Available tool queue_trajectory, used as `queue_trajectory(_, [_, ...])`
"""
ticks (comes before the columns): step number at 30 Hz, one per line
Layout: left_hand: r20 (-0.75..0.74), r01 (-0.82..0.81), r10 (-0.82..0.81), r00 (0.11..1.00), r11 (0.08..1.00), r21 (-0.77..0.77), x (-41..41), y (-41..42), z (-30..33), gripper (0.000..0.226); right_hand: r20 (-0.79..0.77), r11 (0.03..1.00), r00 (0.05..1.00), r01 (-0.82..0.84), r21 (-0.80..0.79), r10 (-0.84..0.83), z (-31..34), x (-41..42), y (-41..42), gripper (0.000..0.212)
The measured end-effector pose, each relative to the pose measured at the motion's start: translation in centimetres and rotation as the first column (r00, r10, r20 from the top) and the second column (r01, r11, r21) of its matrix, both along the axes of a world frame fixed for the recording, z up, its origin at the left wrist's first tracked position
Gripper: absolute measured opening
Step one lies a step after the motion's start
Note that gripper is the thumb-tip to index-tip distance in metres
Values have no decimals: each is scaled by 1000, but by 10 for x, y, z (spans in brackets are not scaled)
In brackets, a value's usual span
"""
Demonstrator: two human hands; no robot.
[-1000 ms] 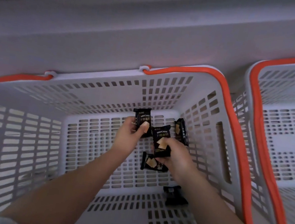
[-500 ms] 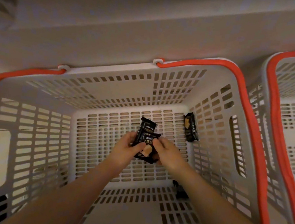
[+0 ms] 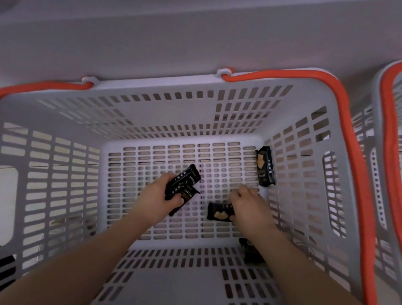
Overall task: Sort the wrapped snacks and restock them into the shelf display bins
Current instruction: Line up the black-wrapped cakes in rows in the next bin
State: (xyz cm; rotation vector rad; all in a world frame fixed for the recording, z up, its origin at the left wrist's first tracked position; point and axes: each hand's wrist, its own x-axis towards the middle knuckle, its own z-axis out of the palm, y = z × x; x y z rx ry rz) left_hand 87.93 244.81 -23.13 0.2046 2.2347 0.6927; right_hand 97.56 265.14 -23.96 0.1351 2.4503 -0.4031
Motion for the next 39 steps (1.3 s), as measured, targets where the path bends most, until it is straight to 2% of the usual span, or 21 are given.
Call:
queue_trajectory(2, [-1,-1,1,1000,1000,15,1,2,0,50,9,977,996,89,-194,-89,5,-2,-2,27])
queue_trajectory(4, [17,2,-2,1000,1000,15,2,6,1,45,64,896,978,209,-391,-200,12,-7,-6,21])
queue_trajectory(6, [99,-10,6,995,999,44,4,10,1,36,102,819,959,281,-501,-266,17,-11,-13,20])
queue_trajectory(8, [180,-16,0,984,996,87,7,13,1,20,133,760,937,341,-553,-323,19,-13,-19,23])
queue_trajectory(10, [221,-44,17,975,992,119,8,14,3,15,155,718,906,409,-563,-394,19,-13,-22,27])
queue_trajectory(12, [254,-46,10,967,989,139,7,14,6,25,173,680,857,495,-541,-486,19,-13,-21,32])
queue_trajectory(14, [254,21,-55,966,991,135,5,14,8,40,181,655,819,550,-518,-544,22,-16,-20,36])
queue_trajectory(16, [217,91,-113,970,990,108,4,16,9,46,251,677,805,590,-441,-538,27,-20,-14,42])
queue_trajectory(18, [167,161,-171,971,985,67,5,17,9,48,351,788,823,547,-281,-447,32,-19,-3,39])
queue_trajectory(21, [130,208,-209,969,978,21,6,16,9,53,505,954,832,296,-57,-228,38,-6,12,28])
queue_trajectory(23, [114,217,-216,970,976,5,7,16,9,56,604,987,784,161,21,-141,38,5,13,44])
queue_trajectory(25, [105,231,-229,968,973,1,8,15,12,58,677,994,728,97,58,-111,38,11,8,59])
queue_trajectory(26, [105,233,-233,967,972,4,8,14,13,57,694,997,715,58,59,-82,40,12,4,59])
queue_trajectory(29, [96,226,-227,969,974,18,9,11,20,55,690,1000,723,2,17,-13,50,6,-4,39])
queue_trajectory(31, [76,209,-211,975,977,32,6,9,29,56,636,994,769,101,-31,-58,62,2,-3,24])
queue_trajectory(32, [61,197,-199,978,980,39,5,8,35,57,601,974,790,211,-77,-123,69,1,-1,20])
queue_trajectory(33, [43,179,-181,983,983,49,3,6,43,58,584,919,783,364,-152,-213,76,0,2,20])
queue_trajectory(34, [24,152,-154,988,986,65,1,5,53,58,597,798,736,549,-249,-320,85,-2,6,21])
queue_trajectory(36, [-16,85,-84,996,989,121,-4,3,75,57,697,374,547,834,-406,-463,111,-5,11,18])
queue_trajectory(38, [-45,4,5,999,981,192,-9,2,100,54,783,-31,414,876,-481,-463,140,-9,16,23])
queue_trajectory(39, [-60,-30,45,997,974,223,-12,1,115,52,809,-182,389,844,-505,-441,154,-11,17,29])
